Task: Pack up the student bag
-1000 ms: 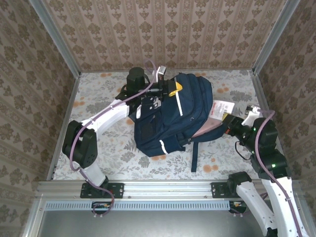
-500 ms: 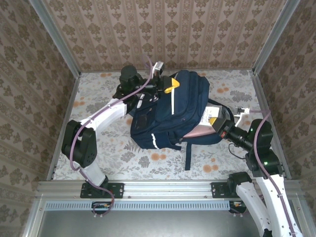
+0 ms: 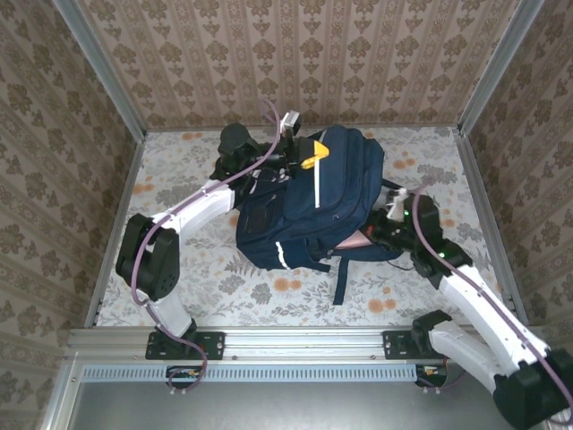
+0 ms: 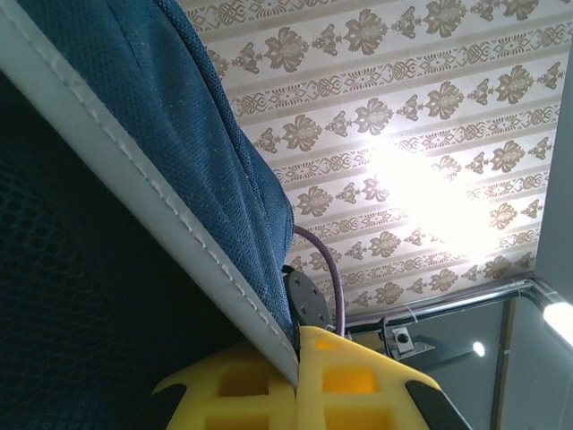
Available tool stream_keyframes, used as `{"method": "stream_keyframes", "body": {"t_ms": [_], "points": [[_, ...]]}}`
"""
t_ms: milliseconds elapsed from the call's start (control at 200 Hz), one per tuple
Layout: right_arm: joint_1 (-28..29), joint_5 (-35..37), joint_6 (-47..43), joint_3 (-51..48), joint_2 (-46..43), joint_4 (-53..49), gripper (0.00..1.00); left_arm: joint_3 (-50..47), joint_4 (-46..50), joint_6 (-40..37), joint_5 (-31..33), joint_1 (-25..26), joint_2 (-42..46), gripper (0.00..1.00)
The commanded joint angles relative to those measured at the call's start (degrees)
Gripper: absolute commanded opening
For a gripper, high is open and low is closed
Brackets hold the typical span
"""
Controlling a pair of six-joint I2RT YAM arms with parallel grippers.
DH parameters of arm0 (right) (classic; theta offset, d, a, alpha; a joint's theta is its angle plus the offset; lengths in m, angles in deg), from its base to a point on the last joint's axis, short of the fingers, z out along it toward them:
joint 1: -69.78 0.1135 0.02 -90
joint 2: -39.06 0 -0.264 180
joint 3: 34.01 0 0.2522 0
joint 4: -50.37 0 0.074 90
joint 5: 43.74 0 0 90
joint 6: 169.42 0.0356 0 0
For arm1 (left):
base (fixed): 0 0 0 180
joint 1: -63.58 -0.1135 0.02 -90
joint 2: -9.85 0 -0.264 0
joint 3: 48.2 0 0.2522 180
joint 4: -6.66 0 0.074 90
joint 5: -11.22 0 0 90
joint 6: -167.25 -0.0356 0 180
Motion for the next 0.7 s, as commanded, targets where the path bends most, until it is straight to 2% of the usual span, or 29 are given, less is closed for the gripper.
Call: {"method": "stream_keyframes", "body": {"t_ms": [0,145,195,340,365,410,465,580,695], "points": [[4.32,6.08,-1.37,4.52,6.03,6.54,0.01,2.15,-15.37,0.00,3.32,0.73,2.74,0.00],[10.18,11.75,-2.39,7.26,16.27,9.29,0.11,2.00,-15.62,0.03,4.22,1.41,2.01,0.00],[12.03,13.19,-2.81,8.58,20.25,10.15,0.11,2.40,-15.31,-0.08,4.33,1.73,1.93,0.00],[14.35,11.95,-3.65,14.05,31.62,12.02,0.21,2.32,-13.13,-1.83,4.77,2.52,2.45,0.00],[14.42,11.58,-3.82,14.81,32.90,12.06,0.26,2.21,-12.78,-2.17,4.86,2.60,2.58,0.00],[14.51,11.17,-4.00,15.58,34.16,12.09,0.43,1.93,-12.63,-2.38,4.82,2.56,2.71,0.00],[14.52,11.68,-4.77,15.85,33.75,11.27,0.57,1.54,-12.48,-2.55,4.95,2.56,2.89,0.00],[14.42,15.71,-7.99,14.17,28.83,8.15,0.76,0.68,-11.88,-2.91,4.91,2.21,3.11,0.00],[13.92,20.74,-11.97,12.23,20.18,2.20,0.93,-0.05,-11.97,-2.99,4.56,1.36,3.16,0.00]]}}
